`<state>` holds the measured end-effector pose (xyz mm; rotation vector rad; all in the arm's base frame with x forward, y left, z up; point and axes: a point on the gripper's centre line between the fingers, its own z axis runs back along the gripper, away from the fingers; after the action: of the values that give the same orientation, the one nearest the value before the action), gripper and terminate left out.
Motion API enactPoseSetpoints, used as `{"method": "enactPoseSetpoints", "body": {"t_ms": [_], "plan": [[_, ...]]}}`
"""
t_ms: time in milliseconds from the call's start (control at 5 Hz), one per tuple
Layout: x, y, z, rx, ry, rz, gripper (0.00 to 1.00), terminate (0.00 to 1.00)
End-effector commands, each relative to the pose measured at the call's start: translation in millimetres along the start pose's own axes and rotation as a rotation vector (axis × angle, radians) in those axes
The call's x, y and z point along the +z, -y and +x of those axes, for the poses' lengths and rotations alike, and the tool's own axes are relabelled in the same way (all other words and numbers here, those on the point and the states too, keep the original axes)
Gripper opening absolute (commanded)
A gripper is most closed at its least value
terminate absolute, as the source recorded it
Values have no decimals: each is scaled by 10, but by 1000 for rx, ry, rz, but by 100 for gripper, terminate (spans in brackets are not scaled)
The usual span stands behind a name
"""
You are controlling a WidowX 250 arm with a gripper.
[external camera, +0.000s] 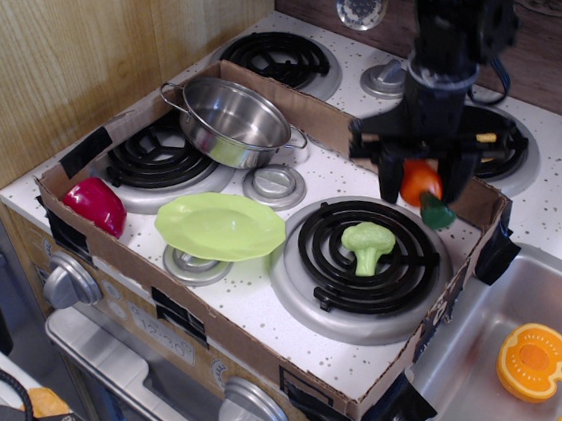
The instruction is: Put carrot on plate
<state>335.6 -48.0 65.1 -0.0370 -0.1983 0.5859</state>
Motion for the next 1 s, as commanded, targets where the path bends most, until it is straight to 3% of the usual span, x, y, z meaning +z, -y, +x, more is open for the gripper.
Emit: {"method": "enactPoseSetpoints", "body": {"t_ms": [0, 200, 400, 800], "plan": [[488, -521, 68, -72, 114, 47, 0, 0], [462, -824, 9, -83, 114, 82, 0, 0], [373, -1062, -13, -172, 95, 96, 0, 0], [-8, -1328, -177, -233, 90, 28, 0, 0]]}}
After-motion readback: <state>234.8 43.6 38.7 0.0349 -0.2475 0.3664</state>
